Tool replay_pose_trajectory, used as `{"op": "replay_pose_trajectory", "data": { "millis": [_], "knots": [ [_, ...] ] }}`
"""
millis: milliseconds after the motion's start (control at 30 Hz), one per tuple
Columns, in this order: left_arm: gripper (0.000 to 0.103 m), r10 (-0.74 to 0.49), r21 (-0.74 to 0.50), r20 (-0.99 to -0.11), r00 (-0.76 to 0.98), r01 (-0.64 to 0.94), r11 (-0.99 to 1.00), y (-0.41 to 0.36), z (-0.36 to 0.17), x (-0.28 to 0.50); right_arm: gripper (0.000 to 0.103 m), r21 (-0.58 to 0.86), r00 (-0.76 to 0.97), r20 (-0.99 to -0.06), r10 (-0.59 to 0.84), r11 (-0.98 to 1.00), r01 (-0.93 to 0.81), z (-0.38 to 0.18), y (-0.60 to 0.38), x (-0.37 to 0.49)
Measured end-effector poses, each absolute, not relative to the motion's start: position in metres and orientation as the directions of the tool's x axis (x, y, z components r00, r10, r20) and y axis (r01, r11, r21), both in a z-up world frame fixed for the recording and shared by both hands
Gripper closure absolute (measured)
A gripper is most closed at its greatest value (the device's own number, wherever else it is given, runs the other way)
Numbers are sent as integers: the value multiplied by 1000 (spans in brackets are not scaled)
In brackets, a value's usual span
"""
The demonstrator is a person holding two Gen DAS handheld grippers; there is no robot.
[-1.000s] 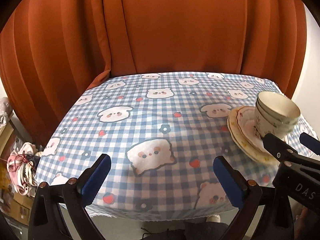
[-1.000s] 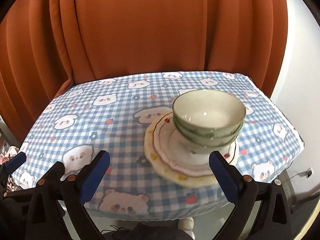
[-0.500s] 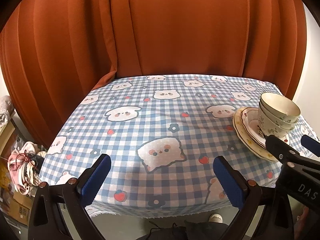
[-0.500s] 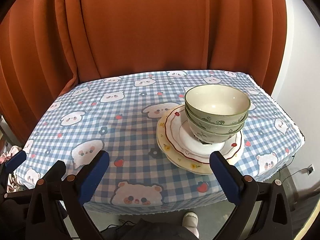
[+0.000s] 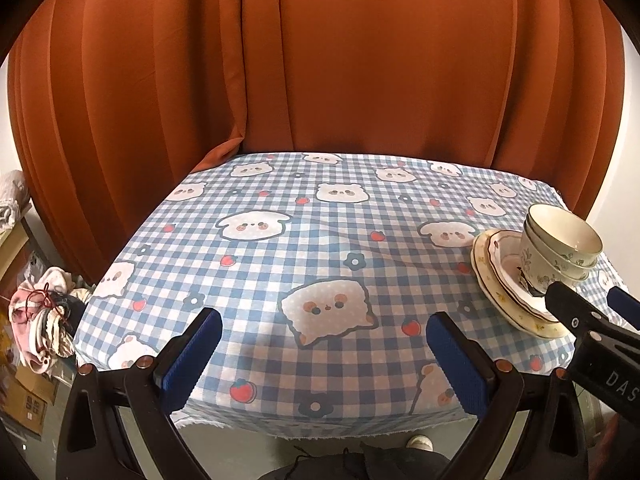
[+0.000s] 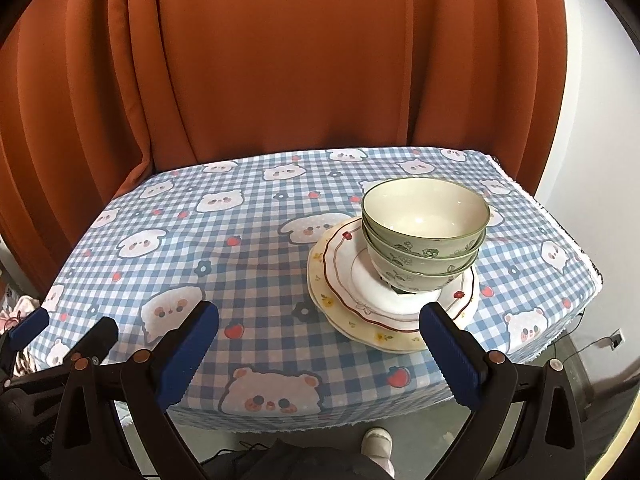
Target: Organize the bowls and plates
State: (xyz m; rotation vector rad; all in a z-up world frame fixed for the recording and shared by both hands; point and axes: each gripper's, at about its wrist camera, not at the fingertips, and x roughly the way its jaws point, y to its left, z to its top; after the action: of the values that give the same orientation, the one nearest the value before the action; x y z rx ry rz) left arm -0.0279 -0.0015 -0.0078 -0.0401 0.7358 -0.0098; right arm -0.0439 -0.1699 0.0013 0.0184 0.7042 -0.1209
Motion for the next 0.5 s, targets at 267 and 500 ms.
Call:
{"op": "replay_pose_trajectory", "data": {
  "millis": [267, 500],
  "knots": [
    [0, -17, -34, -657, 753, -7, 999, -4, -5, -30, 2, -31, 748, -656, -98, 994, 104, -1, -169, -42],
    [0, -16, -34, -658, 753, -8, 999, -4, -5, -30, 2, -29, 745, -660, -97, 994, 103, -2, -168, -40]
  ]
}}
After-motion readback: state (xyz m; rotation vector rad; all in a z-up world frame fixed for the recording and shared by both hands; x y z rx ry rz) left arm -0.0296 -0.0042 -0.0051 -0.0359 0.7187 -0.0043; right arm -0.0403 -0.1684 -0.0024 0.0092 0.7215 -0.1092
